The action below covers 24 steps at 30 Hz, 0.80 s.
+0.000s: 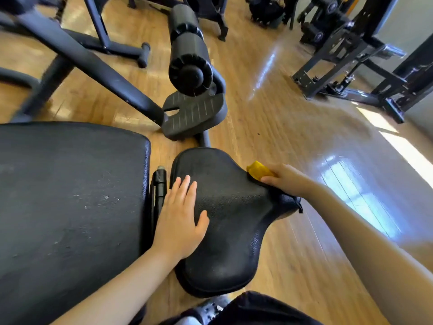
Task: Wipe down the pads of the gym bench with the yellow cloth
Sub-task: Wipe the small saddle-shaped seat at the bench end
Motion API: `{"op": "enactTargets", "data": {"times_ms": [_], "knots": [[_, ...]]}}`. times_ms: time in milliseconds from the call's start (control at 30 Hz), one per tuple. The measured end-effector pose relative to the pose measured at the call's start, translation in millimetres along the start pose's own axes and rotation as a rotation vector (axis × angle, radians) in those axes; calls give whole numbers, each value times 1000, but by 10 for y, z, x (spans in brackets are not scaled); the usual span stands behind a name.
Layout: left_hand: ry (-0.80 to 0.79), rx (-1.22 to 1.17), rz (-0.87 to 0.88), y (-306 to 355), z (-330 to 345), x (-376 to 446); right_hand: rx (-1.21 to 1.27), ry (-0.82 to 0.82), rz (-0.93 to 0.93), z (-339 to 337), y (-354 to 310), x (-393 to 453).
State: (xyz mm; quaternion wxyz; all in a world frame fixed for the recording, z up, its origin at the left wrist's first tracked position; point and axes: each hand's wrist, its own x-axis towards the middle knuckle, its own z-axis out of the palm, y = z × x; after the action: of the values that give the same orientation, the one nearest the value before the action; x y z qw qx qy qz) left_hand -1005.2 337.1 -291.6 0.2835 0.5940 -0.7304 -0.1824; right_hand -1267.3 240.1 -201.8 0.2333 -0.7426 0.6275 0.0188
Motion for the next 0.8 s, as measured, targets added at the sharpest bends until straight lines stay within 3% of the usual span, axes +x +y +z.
{"op": "enactTargets", "data": {"times_ms": [200, 400, 467, 600, 800], "knots": [[7, -5, 3, 21, -8, 10, 223, 192, 108, 101, 533, -230], [11, 8, -2, 27, -2, 13, 1060, 551, 353, 701, 718, -452], [9, 7, -6, 34, -6, 12, 1219, 697, 428, 860, 602, -450], [9, 1, -3, 37, -7, 14, 1279, 853, 491, 997, 425, -505], [7, 13, -5, 49, -25, 4, 1228, 837, 438, 1129, 463, -674]]}}
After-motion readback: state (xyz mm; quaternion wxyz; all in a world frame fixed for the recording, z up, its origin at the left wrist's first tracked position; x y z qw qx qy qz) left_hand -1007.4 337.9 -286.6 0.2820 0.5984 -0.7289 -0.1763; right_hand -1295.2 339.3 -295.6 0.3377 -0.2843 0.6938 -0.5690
